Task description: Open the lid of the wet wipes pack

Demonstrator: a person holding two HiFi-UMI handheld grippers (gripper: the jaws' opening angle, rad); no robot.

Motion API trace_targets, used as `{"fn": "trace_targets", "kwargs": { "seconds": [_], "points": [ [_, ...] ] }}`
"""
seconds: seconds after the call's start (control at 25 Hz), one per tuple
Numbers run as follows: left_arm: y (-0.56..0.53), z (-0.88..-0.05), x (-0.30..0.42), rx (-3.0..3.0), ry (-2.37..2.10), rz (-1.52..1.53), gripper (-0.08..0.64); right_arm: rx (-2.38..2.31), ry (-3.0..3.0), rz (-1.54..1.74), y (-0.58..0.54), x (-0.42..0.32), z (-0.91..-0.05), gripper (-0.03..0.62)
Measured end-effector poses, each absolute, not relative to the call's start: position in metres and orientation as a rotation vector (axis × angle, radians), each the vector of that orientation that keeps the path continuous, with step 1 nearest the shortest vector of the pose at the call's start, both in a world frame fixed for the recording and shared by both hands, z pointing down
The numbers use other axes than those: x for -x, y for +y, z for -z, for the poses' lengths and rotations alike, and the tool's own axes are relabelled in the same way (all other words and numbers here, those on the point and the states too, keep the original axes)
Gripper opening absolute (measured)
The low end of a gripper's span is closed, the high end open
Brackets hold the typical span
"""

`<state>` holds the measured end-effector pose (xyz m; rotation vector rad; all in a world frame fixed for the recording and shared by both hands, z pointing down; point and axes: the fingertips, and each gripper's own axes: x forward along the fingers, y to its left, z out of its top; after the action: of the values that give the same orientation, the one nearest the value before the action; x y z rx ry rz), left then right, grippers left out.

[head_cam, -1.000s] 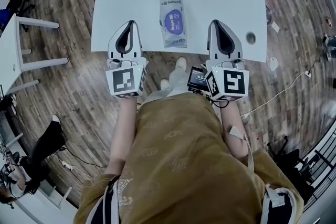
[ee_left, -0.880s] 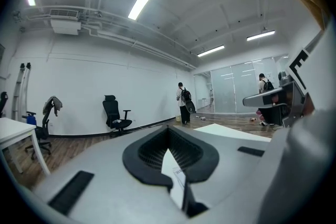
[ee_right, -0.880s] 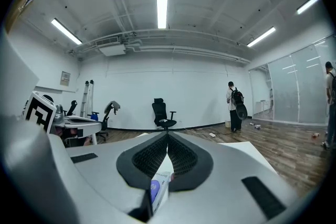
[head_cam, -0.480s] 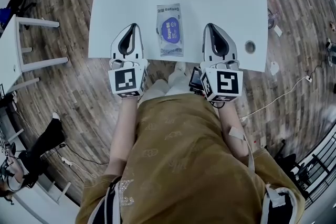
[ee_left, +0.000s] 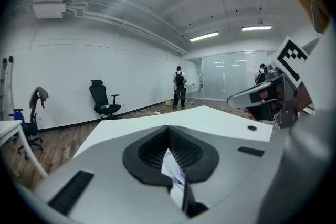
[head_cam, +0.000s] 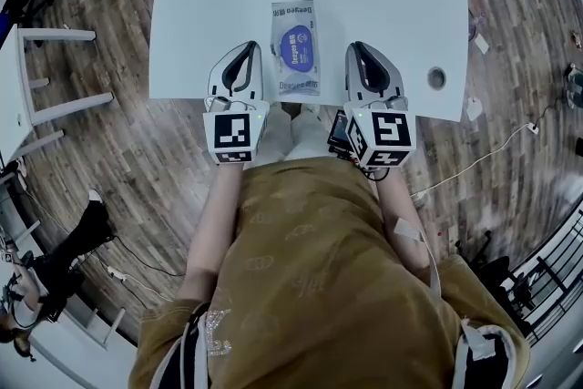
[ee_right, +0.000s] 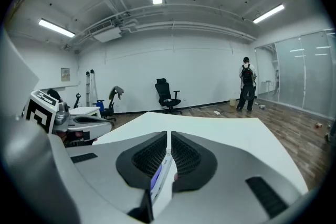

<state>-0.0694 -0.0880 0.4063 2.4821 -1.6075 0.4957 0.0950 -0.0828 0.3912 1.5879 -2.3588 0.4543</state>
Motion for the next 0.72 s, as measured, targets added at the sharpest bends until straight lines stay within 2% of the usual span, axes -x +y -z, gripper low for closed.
{"fn": "trace_targets", "kwargs": {
  "seconds": [0.72],
  "points": [
    [-0.074, -0.489, 0.043, -2.436, -1.306, -0.704, 0.002, -1.432, -2.235, -0.720, -0.081, -0.071, -0.471, 0.020]
  ]
}}
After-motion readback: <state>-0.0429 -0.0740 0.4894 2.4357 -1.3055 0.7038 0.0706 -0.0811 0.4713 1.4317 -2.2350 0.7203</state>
